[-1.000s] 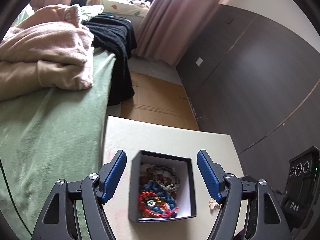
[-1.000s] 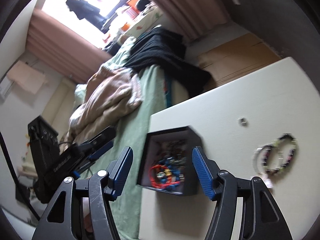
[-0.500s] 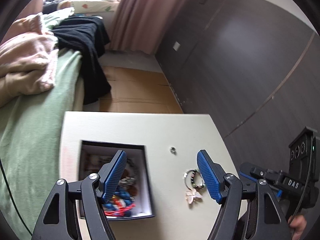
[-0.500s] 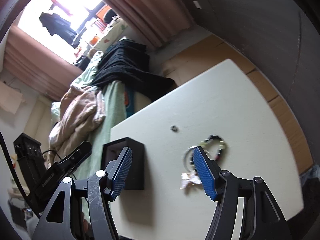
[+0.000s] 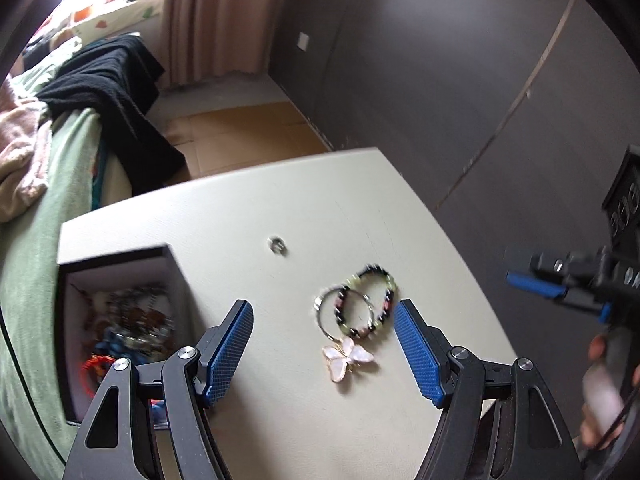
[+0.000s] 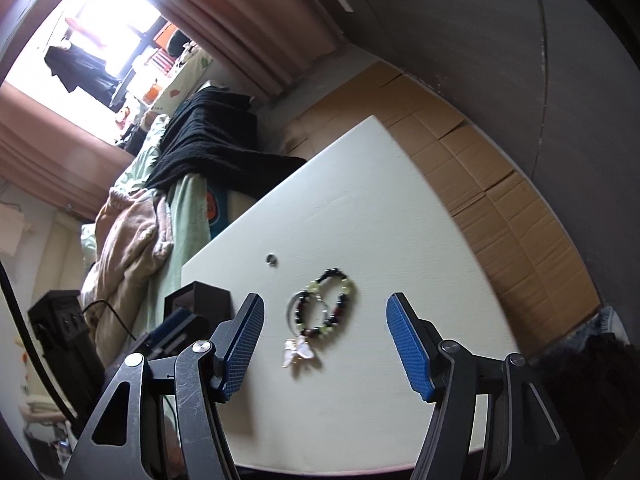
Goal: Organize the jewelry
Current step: 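Move both open tools over the remaining jewelry on the table, then grasp the white butterfly pendant with the left tool while the right tool grasps the green-black bead bracelet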
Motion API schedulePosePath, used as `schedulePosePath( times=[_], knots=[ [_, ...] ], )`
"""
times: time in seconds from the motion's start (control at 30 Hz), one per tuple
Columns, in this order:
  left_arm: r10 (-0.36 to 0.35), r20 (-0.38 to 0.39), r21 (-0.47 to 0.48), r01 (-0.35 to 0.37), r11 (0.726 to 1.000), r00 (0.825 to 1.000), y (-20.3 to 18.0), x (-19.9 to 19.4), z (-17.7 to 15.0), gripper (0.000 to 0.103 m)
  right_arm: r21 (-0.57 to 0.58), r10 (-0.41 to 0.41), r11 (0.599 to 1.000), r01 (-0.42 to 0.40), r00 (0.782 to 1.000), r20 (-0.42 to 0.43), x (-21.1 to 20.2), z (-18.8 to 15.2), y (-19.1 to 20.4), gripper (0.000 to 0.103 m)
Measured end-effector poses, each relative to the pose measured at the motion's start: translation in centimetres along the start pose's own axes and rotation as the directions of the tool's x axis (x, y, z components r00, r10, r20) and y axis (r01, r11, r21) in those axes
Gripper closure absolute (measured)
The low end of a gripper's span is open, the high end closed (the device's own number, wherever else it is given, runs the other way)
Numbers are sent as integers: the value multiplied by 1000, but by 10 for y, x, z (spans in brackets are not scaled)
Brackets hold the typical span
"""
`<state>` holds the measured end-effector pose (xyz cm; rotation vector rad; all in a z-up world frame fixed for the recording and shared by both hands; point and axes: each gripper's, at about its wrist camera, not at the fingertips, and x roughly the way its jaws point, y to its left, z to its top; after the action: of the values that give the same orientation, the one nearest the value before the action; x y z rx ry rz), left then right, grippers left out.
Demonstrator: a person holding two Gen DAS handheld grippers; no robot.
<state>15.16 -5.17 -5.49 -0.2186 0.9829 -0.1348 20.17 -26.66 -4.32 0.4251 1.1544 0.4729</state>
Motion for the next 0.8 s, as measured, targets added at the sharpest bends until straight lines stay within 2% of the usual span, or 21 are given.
schedulePosePath(
  times=[0.27, 0.5, 0.67, 0.73, 0.8],
  knots=[
    [44, -87, 43, -41, 998, 995, -24, 33, -14, 29, 11, -5, 1000, 5, 1000, -1, -10, 0, -18, 39],
    [84, -130, 62, -76, 995, 988, -30, 52, -21, 31, 26, -10, 1000, 9, 1000, 2, -16, -1, -31, 39],
    [132, -179, 90, -117, 989, 975, -32, 68, -25, 44, 19, -2, 1000, 2, 1000, -1, -17, -2, -29, 39],
    [164, -168, 122, -144, 982, 972, -35, 68, -26, 58, 10, -1, 1000, 1, 1000, -7, -15, -2, -26, 39],
    [159, -164, 120, -140, 983, 974, -33, 66, -26, 59, 5, -1, 1000, 1, 1000, -12, -12, -2, -23, 39]
  ],
)
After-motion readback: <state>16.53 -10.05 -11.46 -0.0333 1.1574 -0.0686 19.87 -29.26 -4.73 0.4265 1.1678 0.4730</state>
